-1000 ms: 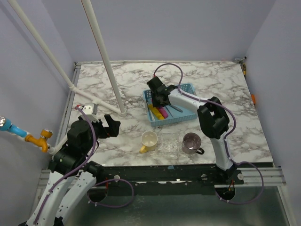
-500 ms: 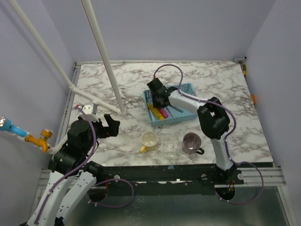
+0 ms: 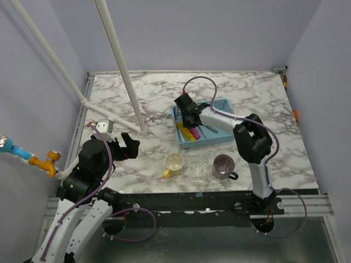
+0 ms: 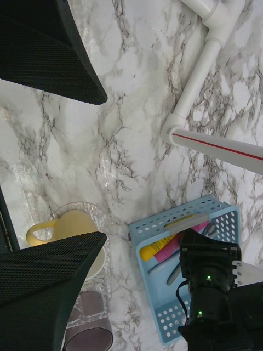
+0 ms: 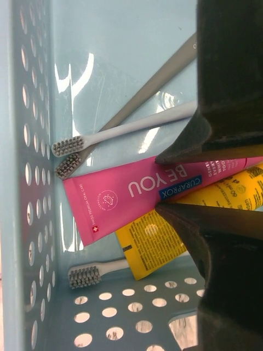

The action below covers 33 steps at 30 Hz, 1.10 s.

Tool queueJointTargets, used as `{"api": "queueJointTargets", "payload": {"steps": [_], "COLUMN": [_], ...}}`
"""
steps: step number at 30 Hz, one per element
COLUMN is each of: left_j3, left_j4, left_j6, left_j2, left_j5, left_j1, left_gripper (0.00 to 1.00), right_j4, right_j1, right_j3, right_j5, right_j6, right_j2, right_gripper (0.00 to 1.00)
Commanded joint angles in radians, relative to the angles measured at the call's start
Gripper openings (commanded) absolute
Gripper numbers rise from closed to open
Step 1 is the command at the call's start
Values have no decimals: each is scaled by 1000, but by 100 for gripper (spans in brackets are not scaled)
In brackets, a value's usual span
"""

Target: Prepare toiletry sets of a toothbrush and toothpaste on the tray

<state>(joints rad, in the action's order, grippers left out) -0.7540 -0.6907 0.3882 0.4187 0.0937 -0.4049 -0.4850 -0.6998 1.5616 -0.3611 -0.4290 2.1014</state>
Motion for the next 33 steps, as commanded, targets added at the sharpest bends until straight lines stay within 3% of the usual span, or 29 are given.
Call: {"api": "queueJointTargets", "payload": {"steps": [1, 6, 14, 30, 33], "left_j3": [4, 4, 2, 2, 2], "left_j4": [-7, -7, -7, -4, -4], "left_j6": [-6, -6, -6, -6, -6], "left_j2": [8, 12, 20, 19, 18], "left_j5": [-22, -22, -25, -38, -40], "left_j1": [9, 11, 12, 20, 18], "left_gripper": [99, 99, 99, 99, 99], "right_j4": [-110, -109, -99, -86, -119], "right_j1": [11, 11, 11, 11, 11], "right_j3": [-45, -31, -25, -75, -70], "right_j5": [-26, -24, -49, -36, -19], "right_j6": [-2, -1, -2, -13, -30], "right_j2": [15, -3, -84, -242, -228], "right_gripper": [25, 12, 0, 1, 20]}}
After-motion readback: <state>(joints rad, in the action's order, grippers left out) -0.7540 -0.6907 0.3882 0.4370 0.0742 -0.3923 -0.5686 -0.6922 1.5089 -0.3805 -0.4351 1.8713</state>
